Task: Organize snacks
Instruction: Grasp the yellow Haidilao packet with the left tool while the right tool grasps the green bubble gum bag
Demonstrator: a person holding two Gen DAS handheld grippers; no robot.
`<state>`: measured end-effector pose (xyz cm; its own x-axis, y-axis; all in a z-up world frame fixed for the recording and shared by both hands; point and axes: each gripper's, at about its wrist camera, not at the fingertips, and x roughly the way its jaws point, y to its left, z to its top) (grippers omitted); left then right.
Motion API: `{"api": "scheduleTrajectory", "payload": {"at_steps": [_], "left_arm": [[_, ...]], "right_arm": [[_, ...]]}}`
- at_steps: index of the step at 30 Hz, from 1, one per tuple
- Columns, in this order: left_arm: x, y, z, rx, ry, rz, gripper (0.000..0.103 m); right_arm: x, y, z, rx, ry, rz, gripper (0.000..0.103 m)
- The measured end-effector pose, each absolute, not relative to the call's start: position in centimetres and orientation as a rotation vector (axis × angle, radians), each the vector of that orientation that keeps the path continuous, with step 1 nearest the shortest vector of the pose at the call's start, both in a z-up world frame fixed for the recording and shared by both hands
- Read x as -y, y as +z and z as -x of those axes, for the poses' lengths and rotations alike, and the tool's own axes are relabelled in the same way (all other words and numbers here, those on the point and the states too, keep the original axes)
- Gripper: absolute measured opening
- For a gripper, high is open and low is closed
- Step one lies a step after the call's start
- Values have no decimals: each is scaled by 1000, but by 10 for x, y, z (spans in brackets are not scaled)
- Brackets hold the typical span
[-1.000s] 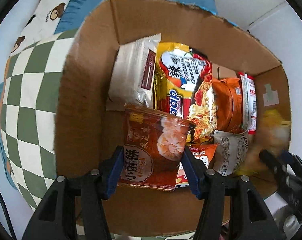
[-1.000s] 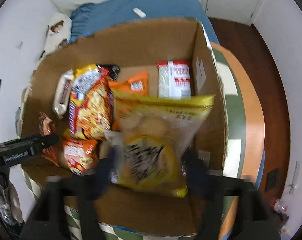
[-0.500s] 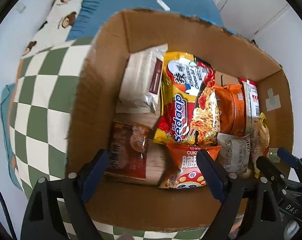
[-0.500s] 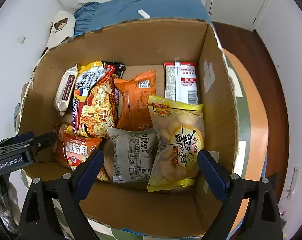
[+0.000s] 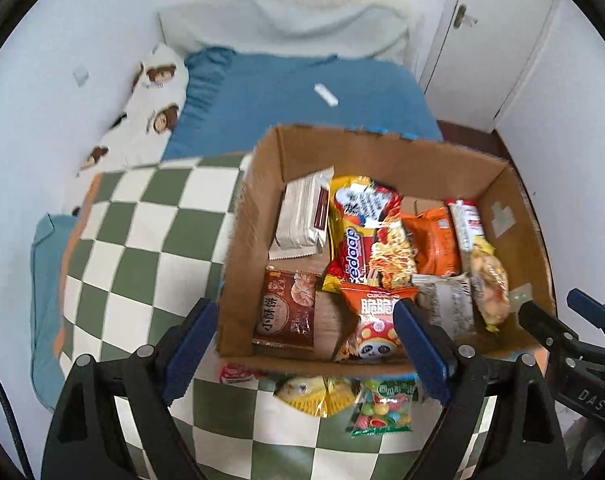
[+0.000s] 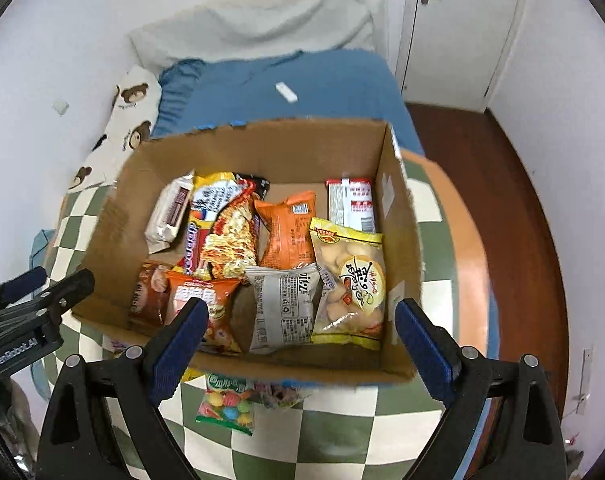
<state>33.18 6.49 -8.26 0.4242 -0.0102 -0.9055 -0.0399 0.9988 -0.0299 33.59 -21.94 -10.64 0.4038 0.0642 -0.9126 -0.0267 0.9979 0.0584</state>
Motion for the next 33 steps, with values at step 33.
{"api": "scheduleTrajectory", "payload": {"at_steps": [33], "left_arm": [[-60,-14,-204,-905,4,19,90]], "right_arm": [[237,-21,-188,-928,119,-210,95]]}}
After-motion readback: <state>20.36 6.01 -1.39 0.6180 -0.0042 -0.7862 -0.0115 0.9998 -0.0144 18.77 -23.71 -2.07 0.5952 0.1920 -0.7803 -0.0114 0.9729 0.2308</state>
